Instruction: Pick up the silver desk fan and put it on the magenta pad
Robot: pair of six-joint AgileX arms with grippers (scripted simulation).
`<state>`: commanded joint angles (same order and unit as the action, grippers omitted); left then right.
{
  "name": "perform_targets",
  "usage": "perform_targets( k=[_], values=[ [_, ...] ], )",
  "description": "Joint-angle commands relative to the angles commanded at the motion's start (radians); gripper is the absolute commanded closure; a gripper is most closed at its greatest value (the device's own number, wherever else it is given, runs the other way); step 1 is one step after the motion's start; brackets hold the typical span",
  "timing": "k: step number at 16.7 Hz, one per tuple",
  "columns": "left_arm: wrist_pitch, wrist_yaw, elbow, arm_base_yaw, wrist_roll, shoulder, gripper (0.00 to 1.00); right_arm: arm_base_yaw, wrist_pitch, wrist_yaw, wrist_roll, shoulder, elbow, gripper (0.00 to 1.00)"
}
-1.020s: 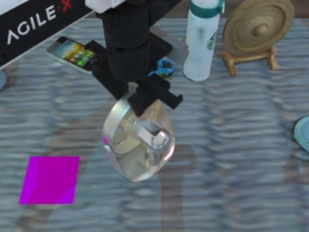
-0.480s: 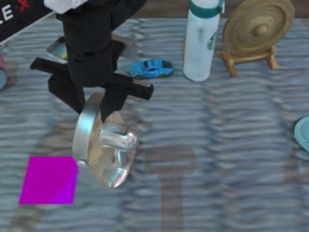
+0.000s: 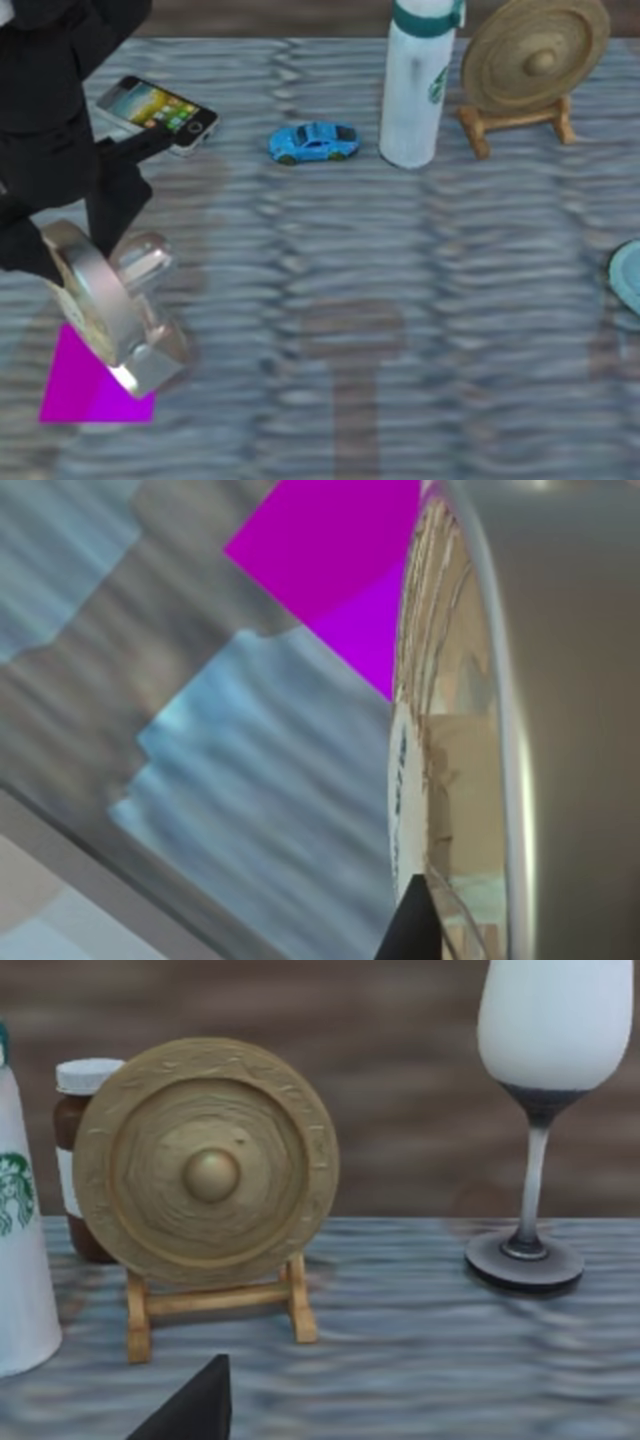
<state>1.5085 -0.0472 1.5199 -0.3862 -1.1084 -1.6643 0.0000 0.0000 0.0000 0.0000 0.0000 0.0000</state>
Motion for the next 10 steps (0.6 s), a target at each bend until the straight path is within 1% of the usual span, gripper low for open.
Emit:
perform_targets(
  k=[3,5,8,10],
  values=[
    [-0.038,0.027,-0.093,0.069,-0.298,0.072,1.00,0.000,0.000,0.000,0.000,0.000,0.000,0.00],
    [-0.066,0.048,-0.147,0.109,-0.455,0.109,1.00,0.000,0.000,0.000,0.000,0.000,0.000,0.00],
    [-0.102,0.077,-0.208,0.153,-0.611,0.149,1.00,0.000,0.000,0.000,0.000,0.000,0.000,0.00],
    [-0.117,0.089,-0.230,0.169,-0.661,0.163,1.00,0.000,0.000,0.000,0.000,0.000,0.000,0.00]
  ],
)
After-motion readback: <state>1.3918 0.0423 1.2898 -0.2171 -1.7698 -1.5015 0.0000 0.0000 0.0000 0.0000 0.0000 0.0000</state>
